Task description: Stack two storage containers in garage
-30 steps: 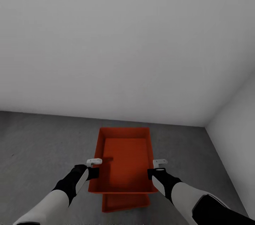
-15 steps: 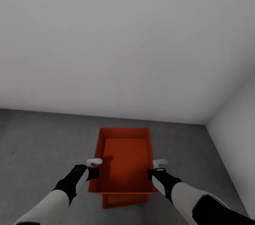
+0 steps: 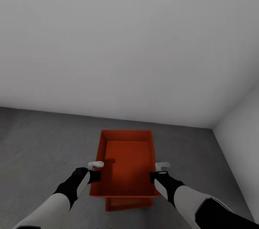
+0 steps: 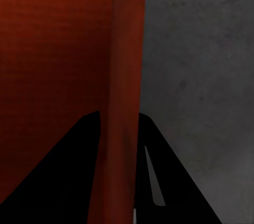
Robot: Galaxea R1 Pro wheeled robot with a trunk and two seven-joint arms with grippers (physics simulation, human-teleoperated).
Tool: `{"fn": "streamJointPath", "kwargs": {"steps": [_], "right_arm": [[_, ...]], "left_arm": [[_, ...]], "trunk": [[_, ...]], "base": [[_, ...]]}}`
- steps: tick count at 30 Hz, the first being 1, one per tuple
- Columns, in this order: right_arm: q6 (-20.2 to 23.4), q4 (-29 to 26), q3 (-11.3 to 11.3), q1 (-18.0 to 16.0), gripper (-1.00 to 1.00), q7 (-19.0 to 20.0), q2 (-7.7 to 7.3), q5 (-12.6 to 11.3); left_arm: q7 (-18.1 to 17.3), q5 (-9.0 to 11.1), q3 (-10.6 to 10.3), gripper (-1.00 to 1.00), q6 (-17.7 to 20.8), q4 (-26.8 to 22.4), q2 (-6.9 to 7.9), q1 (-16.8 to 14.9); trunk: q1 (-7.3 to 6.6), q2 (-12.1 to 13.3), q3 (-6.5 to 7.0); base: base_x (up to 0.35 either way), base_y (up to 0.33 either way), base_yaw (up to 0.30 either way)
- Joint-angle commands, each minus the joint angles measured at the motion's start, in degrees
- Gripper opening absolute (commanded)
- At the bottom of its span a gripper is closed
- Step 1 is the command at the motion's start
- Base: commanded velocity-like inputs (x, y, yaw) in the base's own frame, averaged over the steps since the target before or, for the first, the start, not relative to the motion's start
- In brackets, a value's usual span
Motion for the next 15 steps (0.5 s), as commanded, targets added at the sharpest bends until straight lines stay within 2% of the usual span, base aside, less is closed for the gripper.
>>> {"fn": "streamJointPath", "kwargs": {"steps": [1,7,15], "right_arm": [[0.4,0.2,0.8,0.0,-1.0,-0.7,-0.04,-0.7],[0.4,0.2,0.8,0.0,-1.0,-0.7,-0.12,-0.7],[0.3,0.2,0.8,0.0,-1.0,-0.7,-0.19,-0.7]], "left_arm": [[1.1,-2.1,-0.3,-1.0,-1.6,-0.2,0.02,0.0],[1.1,-2.1,-0.3,-1.0,-1.6,-0.2,0.02,0.0],[1.2,-2.1,-0.3,-1.0,-1.6,-0.2,0.02,0.0]], "trunk": [[0.03,-0.1,-0.1],[0.03,-0.1,-0.1],[0.03,-0.1,-0.1]], "base": [[0.0,0.0,0.252],[0.0,0.0,0.224],[0.0,0.0,0.03]]}}
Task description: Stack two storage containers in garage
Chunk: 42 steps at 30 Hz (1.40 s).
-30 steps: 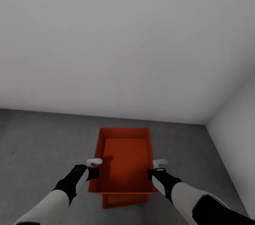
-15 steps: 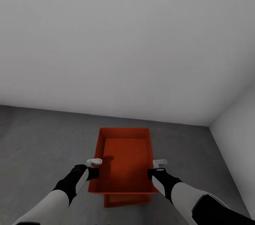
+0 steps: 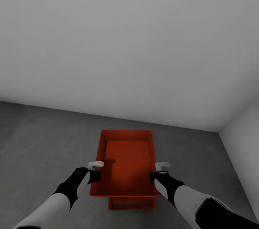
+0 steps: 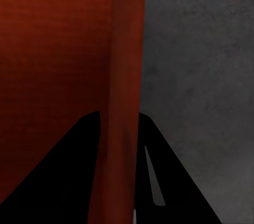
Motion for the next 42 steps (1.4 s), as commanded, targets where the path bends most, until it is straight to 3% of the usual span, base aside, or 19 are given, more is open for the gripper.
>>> {"fn": "streamJointPath", "kwargs": {"steps": [1,12,23,42], "right_arm": [[0.4,0.5,0.7,-0.1,-1.0,-0.7,-0.04,-0.6],[0.4,0.5,0.7,0.0,-1.0,-0.7,-0.06,-0.6],[0.4,0.5,0.7,-0.1,-1.0,-0.7,-0.06,-0.6],[0.4,0.5,0.7,0.0,-1.0,-0.7,0.05,-0.6]], "left_arm": [[1.3,-2.0,-0.4,-1.0,-1.4,-0.2,0.06,0.0],[1.3,-2.0,-0.3,-1.0,-1.2,-0.3,0.06,0.0],[1.3,-2.0,-0.3,-1.0,-1.5,-0.2,0.06,0.0],[1.3,-2.1,-0.3,-1.0,-1.6,-0.2,0.06,0.0]], "trunk": [[0.03,-0.1,-0.09],[0.03,-0.1,-0.09],[0.03,-0.1,-0.09],[0.03,-0.1,-0.09]], "base": [[0.0,0.0,0.002],[0.0,-0.007,0.0],[0.0,-0.191,0.0],[0.0,-0.007,0.051]]}}
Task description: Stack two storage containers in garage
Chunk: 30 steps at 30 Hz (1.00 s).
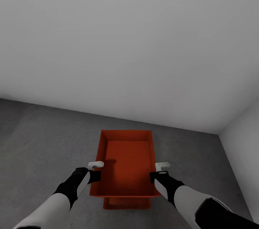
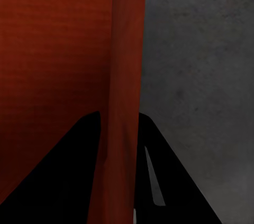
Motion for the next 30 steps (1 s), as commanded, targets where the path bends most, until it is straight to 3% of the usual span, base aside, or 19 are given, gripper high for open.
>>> {"fn": "streamJointPath", "kwargs": {"steps": [1,30], "right_arm": [[0.4,0.2,0.9,0.0,-1.0,-0.9,-0.04,-0.7],[0.4,0.2,0.8,-0.1,-1.0,-0.8,-0.12,-0.7]], "left_arm": [[1.3,-2.0,-0.4,-1.0,-1.9,-0.2,0.06,0.0],[1.3,-2.1,-0.4,-1.0,-1.9,-0.3,0.06,0.0]], "trunk": [[0.03,-0.1,-0.09],[0.03,-0.1,-0.09]], "base": [[0.0,0.0,0.028],[0.0,0.0,0.002]]}}
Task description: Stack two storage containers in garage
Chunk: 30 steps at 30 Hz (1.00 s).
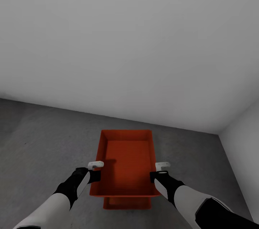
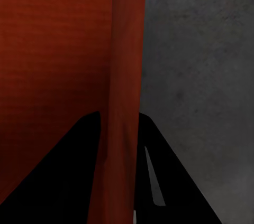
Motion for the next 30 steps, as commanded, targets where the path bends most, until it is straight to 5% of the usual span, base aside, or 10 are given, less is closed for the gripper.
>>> {"fn": "streamJointPath", "kwargs": {"steps": [1,30], "right_arm": [[0.4,0.6,0.8,0.0,-1.0,-0.7,-0.01,-0.7],[0.4,0.6,0.8,0.0,-1.0,-0.7,0.13,-0.7]], "left_arm": [[1.4,-2.0,-0.5,-1.0,-1.7,-0.2,0.06,0.0],[1.4,-2.0,-0.5,-1.0,-1.7,-0.2,0.06,0.0]], "trunk": [[0.03,-0.1,-0.09],[0.03,-0.1,-1.62]], "base": [[0.0,0.0,0.0],[0.0,0.0,0.0]]}}
